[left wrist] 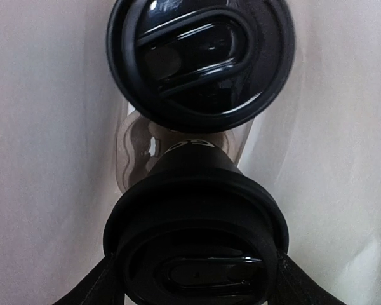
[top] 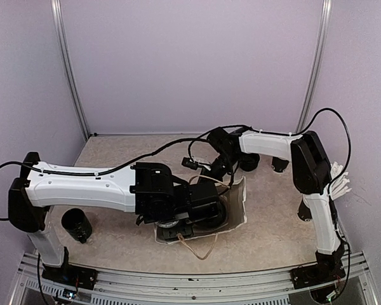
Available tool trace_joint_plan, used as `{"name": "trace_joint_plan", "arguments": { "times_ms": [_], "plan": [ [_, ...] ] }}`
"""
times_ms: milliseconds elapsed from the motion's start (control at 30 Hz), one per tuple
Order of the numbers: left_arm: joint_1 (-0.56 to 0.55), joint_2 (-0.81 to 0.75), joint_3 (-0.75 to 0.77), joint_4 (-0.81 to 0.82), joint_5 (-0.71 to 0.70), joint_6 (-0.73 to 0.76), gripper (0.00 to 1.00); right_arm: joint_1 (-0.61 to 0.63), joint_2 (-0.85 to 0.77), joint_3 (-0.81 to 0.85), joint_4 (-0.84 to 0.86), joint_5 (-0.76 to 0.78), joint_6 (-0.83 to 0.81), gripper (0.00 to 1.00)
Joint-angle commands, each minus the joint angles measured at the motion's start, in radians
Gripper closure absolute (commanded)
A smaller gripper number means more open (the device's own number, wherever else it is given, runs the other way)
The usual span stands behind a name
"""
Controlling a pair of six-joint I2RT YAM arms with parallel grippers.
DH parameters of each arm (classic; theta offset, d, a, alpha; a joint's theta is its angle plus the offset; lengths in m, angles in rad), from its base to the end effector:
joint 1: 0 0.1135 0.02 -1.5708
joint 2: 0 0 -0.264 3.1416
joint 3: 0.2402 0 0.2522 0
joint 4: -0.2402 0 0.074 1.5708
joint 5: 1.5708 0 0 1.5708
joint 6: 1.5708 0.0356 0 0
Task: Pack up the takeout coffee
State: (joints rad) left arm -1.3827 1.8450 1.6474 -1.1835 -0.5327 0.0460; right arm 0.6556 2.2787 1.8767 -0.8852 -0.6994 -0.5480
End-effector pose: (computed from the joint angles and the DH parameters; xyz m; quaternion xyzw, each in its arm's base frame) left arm 0.0857 -0.3534 0.2756 0.6104 0.7419 0.1490 0.2341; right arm 0.3577 0.3040 0.1762 -0.5664 0.7392 0.3458 0.1143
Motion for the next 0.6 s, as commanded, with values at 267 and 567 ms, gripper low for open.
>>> {"name": "trace_joint_plan", "arguments": {
  "times_ms": [267, 567],
  "plan": [
    [0.001, -0.045, -0.055, -0.034, 0.132, -0.082, 0.31, 0.028, -0.095, -0.132, 0.016, -0.020, 0.011, 0.56],
    [0.004, -0.050, -0.037, -0.041, 0.218, -0.089, 0.31, 0.044, -0.108, -0.169, -0.041, -0.065, -0.035, 0.56]
  ]
}}
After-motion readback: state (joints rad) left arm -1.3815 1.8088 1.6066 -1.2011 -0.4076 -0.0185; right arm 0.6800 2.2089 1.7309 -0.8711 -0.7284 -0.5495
